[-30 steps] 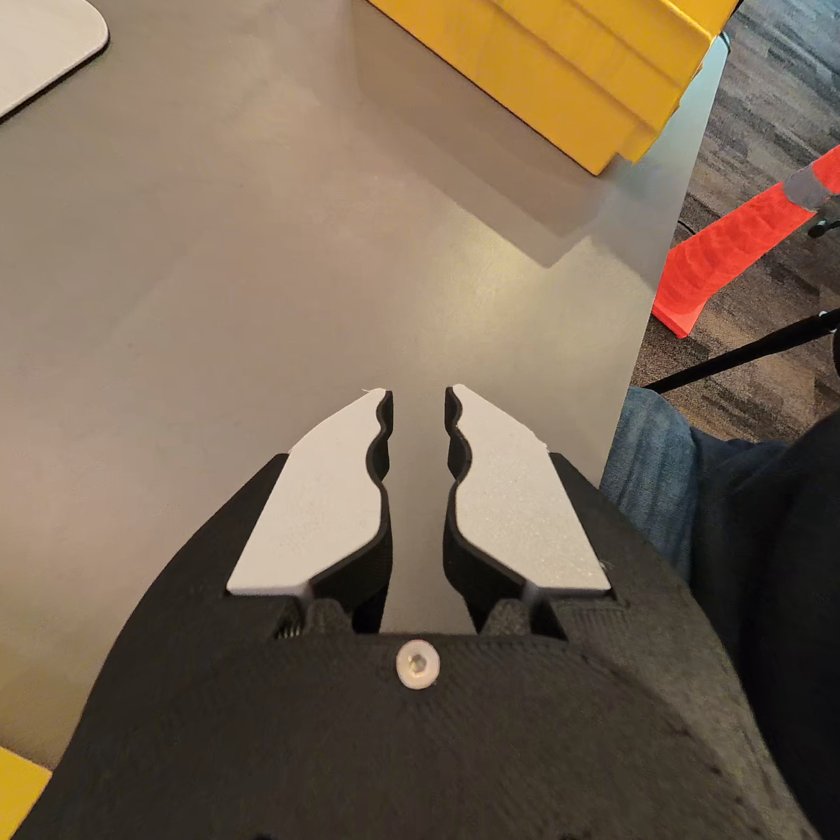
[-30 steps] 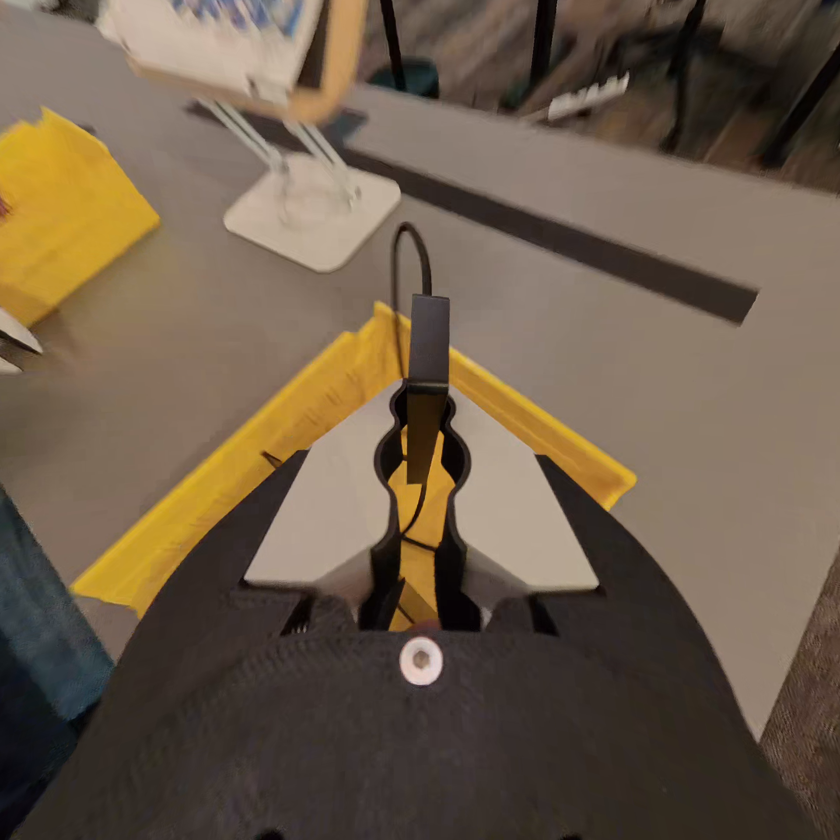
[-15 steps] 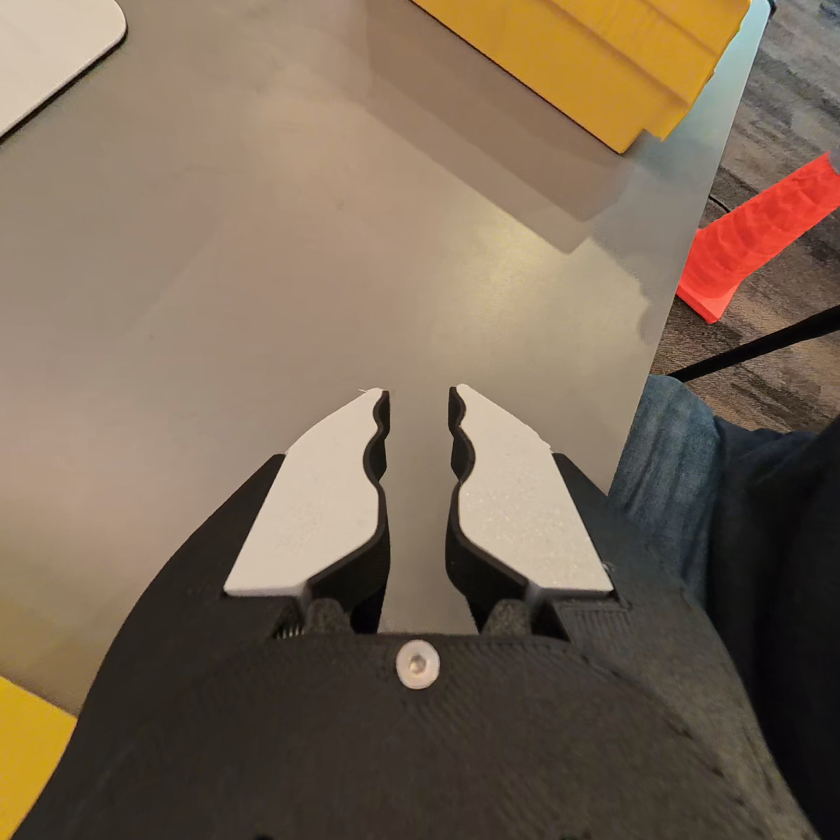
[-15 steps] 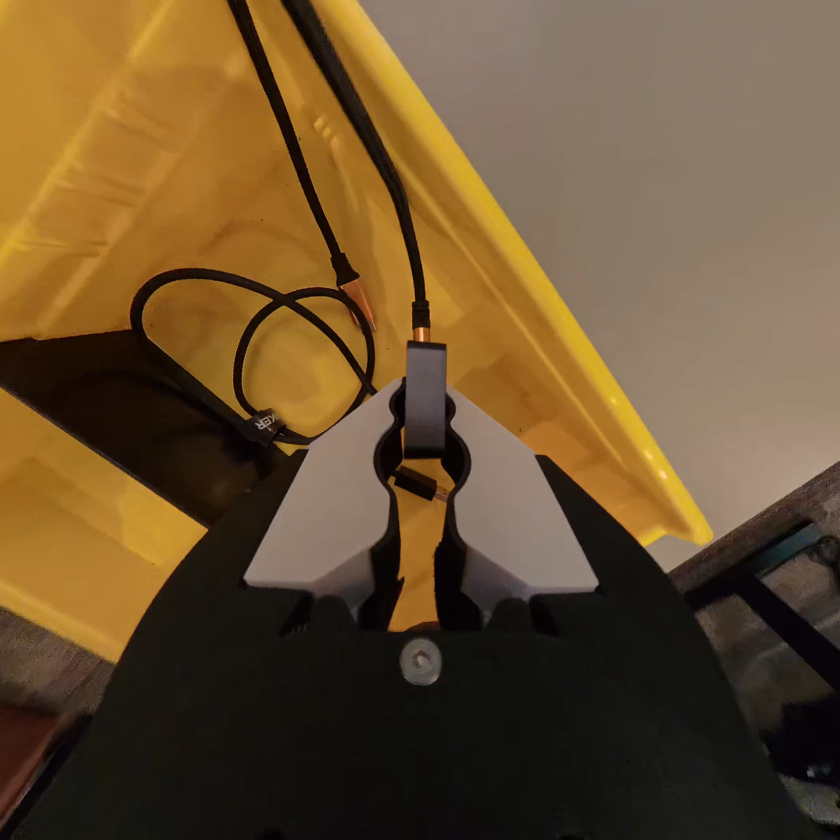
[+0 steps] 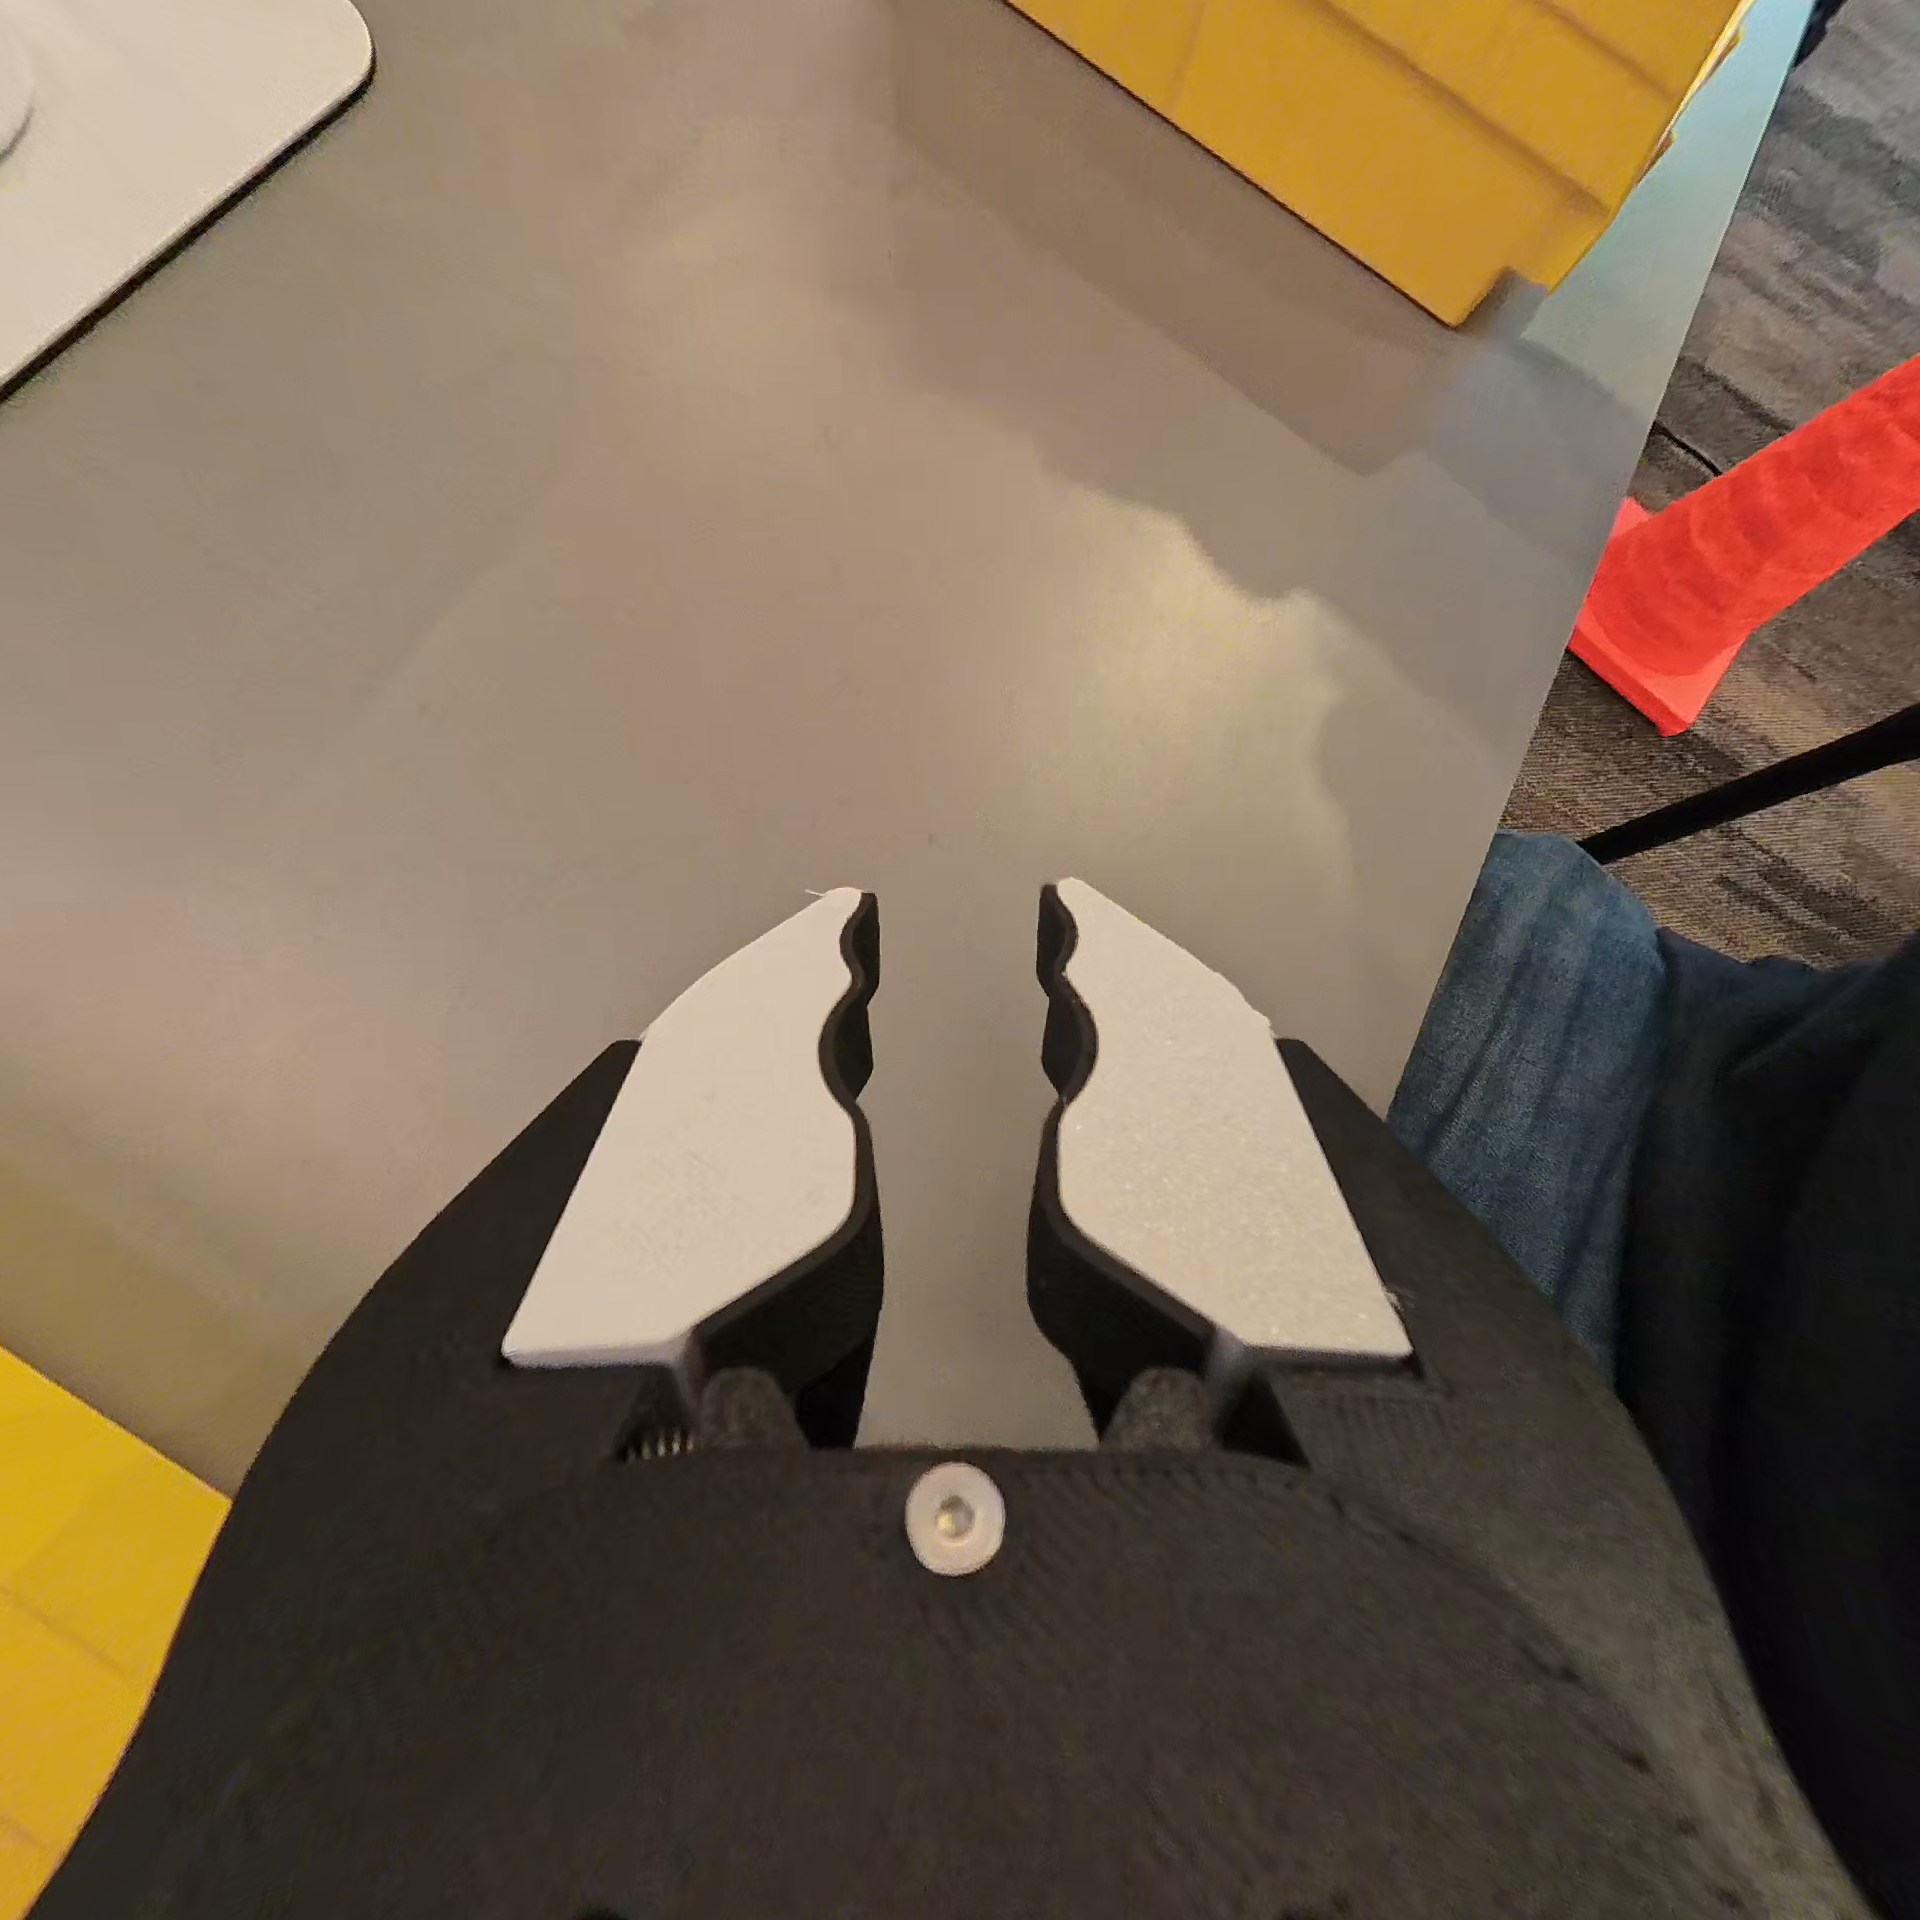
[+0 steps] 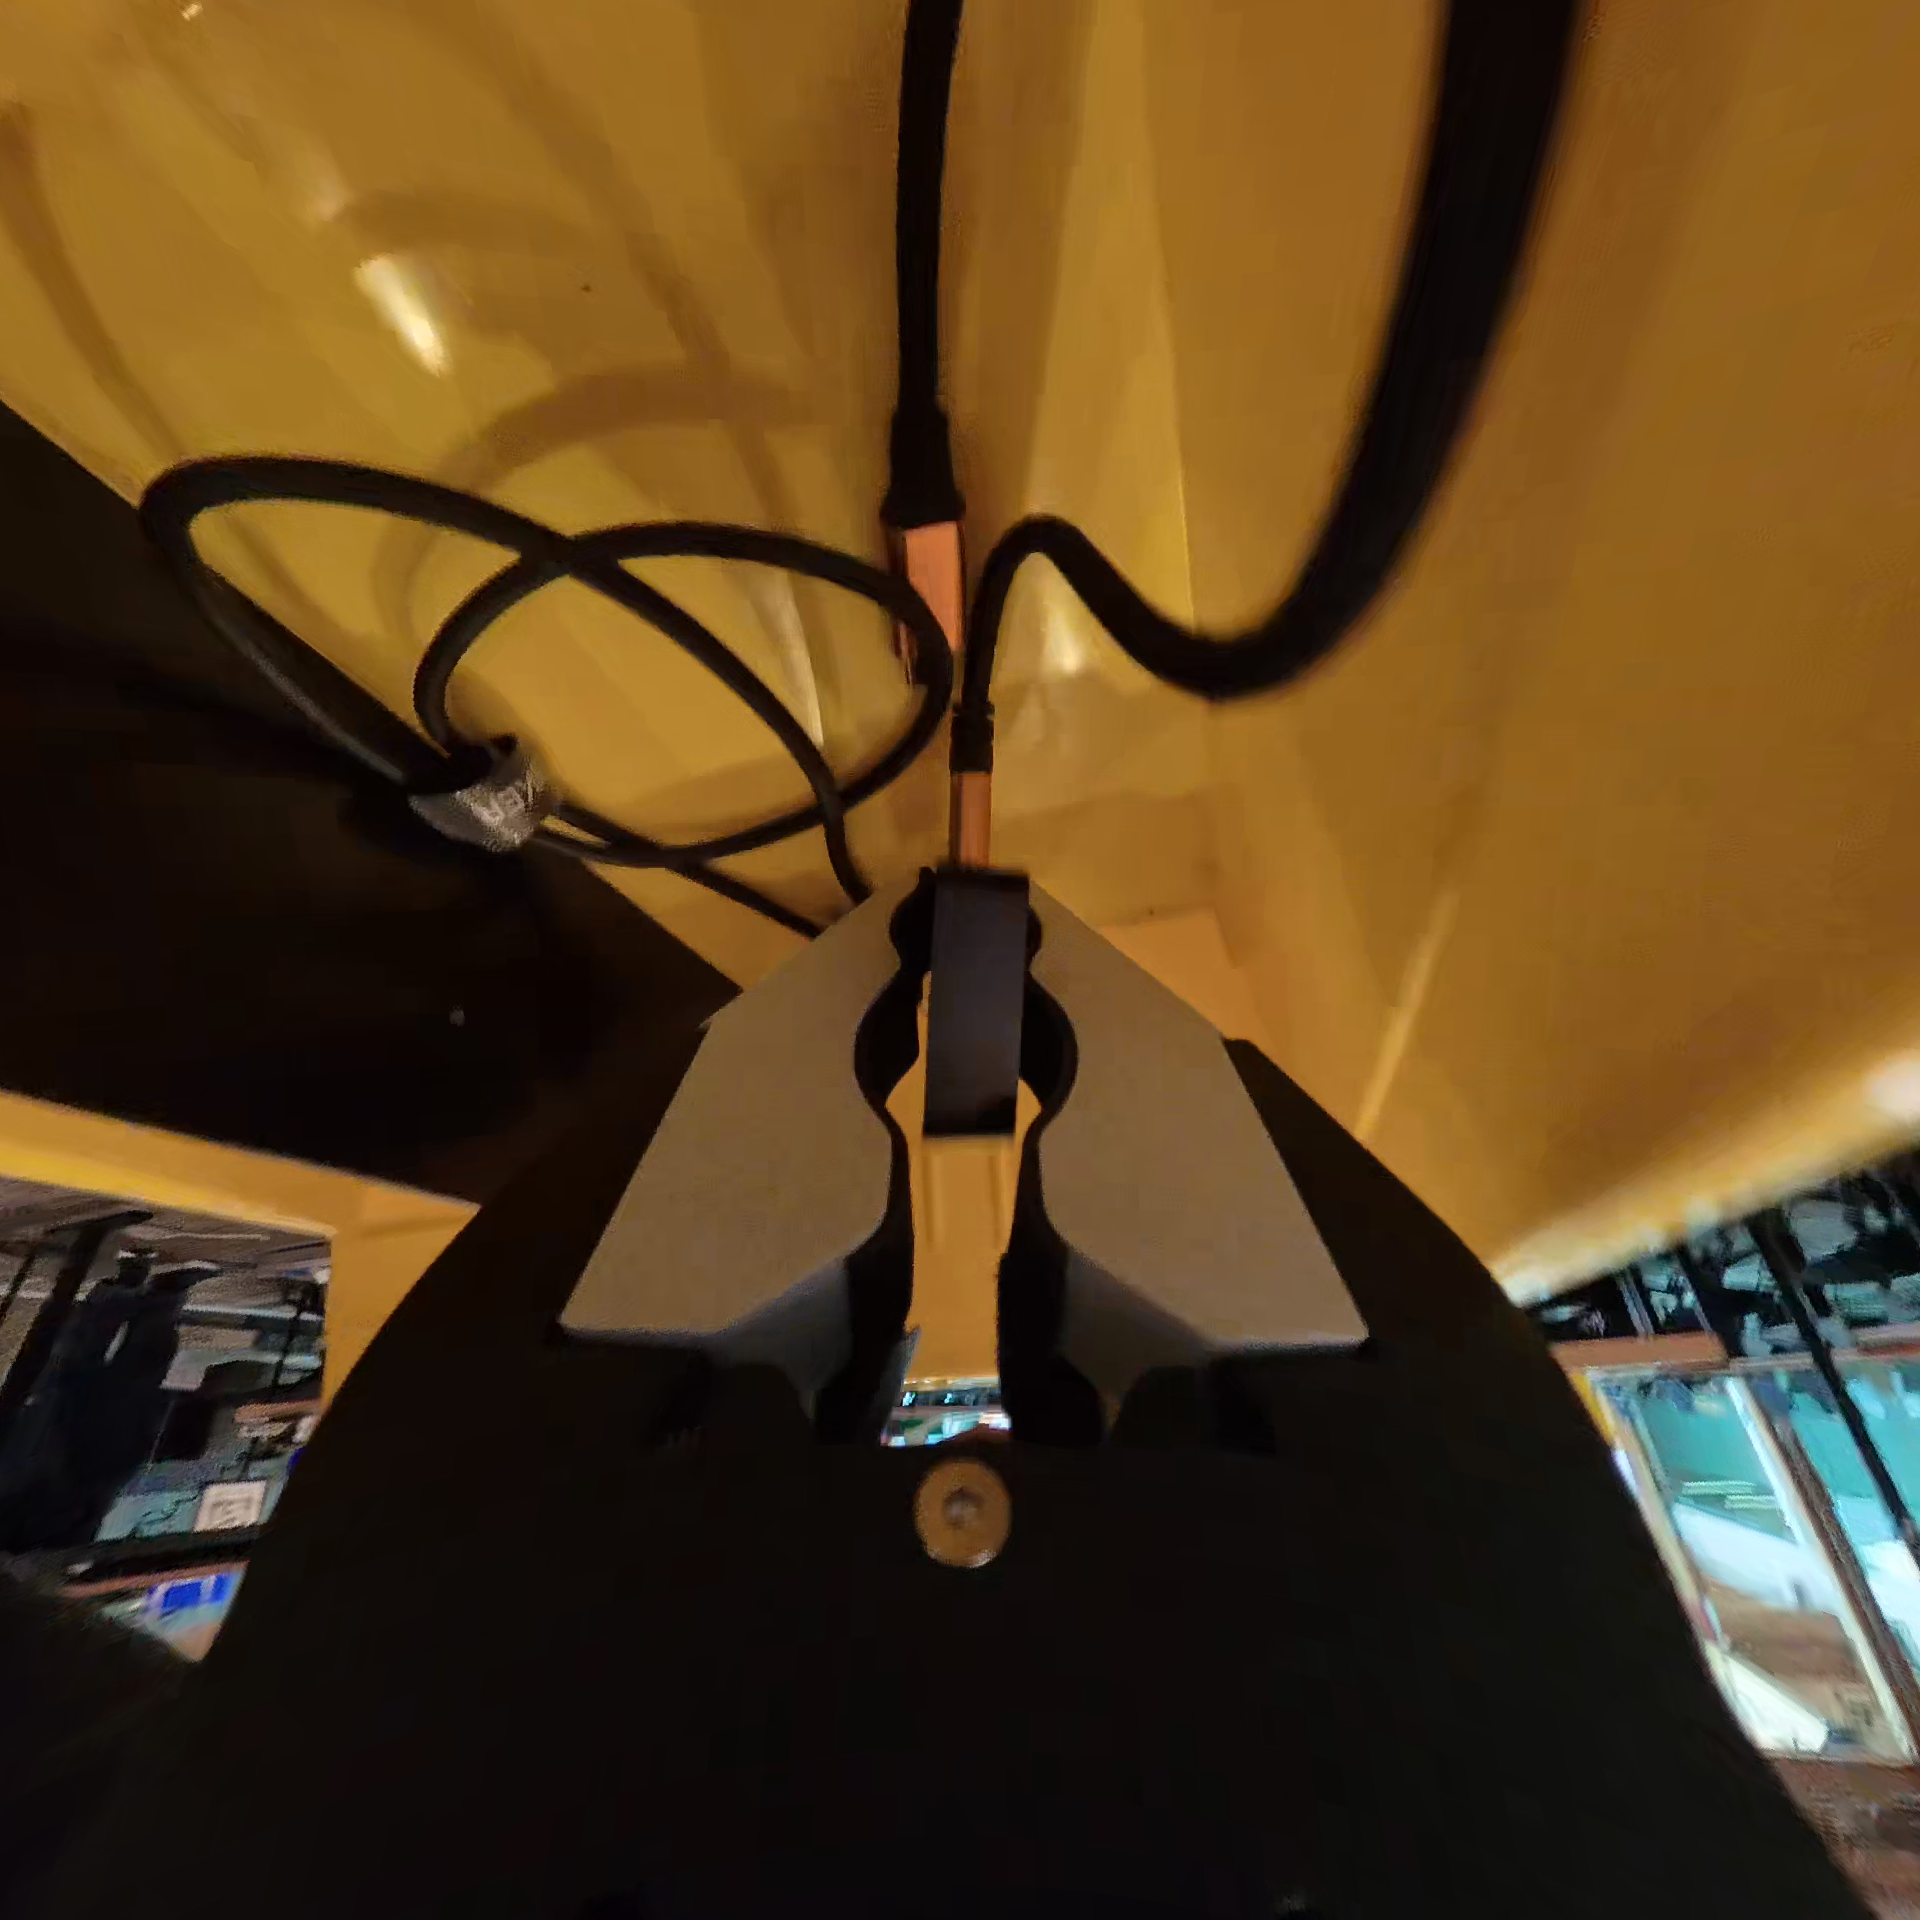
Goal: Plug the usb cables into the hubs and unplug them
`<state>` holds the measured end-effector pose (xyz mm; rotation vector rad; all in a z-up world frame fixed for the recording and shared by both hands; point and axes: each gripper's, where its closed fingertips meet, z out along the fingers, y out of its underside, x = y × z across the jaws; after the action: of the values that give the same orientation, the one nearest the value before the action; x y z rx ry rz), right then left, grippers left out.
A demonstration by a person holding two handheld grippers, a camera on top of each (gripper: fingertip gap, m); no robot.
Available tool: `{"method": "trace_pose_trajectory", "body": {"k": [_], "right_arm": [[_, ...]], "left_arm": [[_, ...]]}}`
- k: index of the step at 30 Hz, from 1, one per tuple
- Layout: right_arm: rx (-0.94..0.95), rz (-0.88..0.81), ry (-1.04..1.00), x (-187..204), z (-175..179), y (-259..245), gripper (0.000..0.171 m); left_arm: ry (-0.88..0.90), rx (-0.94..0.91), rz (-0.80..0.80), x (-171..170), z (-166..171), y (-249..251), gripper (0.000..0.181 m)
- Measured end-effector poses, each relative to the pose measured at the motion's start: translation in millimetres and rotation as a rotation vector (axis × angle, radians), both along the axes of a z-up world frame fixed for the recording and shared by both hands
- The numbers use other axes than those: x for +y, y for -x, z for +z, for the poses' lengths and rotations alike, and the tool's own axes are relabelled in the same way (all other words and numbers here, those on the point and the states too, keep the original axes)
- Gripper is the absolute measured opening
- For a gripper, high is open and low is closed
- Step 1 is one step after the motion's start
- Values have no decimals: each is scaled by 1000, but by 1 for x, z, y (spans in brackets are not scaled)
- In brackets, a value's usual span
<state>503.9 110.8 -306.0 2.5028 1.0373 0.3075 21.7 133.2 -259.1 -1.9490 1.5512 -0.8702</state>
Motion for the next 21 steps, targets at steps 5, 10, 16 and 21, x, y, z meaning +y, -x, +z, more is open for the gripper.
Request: {"method": "trace_pose_trajectory", "body": {"k": [5,10,16,21], "right_arm": [[115,3,-52,12,-15,11,29],[182,1,-223,27,15,24,86],[312,-49,-445,39,79,35,92],[303,-32,-690,44,140,47,81]], "left_arm": [[-17,-10,-26,-8,12,-3,33],[-53,-28,-31,-10,31,-2,34],[-101,-49,18,4,51,10,35],[-169,-64,119,31,75,42,36]]}}
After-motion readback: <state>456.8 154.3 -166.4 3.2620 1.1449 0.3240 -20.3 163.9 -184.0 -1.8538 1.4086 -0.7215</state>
